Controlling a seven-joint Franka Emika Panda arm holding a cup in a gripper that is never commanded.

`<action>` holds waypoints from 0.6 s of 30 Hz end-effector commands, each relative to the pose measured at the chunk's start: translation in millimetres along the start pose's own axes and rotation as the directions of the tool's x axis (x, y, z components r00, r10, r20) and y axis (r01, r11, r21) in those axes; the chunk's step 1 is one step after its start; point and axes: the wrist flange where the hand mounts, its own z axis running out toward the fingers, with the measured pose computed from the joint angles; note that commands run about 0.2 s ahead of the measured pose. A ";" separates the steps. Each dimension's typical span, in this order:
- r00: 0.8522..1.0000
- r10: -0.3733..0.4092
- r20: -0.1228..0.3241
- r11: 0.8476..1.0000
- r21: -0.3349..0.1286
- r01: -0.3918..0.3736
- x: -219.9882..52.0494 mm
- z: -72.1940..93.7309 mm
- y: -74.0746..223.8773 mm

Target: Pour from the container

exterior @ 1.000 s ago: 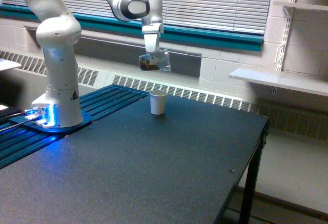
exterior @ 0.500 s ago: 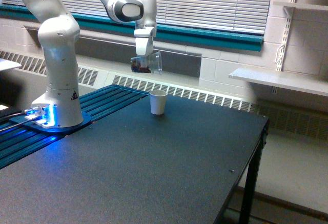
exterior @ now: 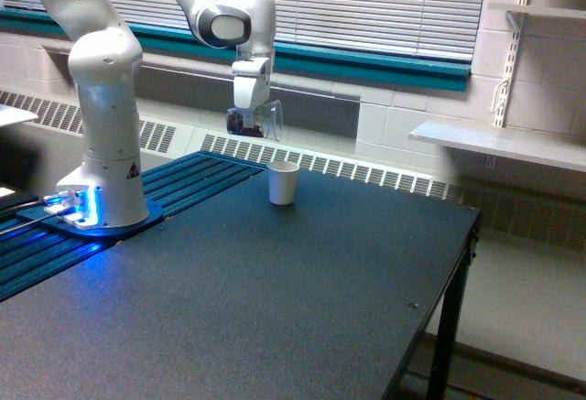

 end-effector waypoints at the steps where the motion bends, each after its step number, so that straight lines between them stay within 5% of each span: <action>1: 1.000 -0.002 0.031 1.000 -0.022 0.003 2.5 12.5 6.9; 18: 0.995 0.004 0.099 0.999 -0.045 0.001 12.9 31.4 8.0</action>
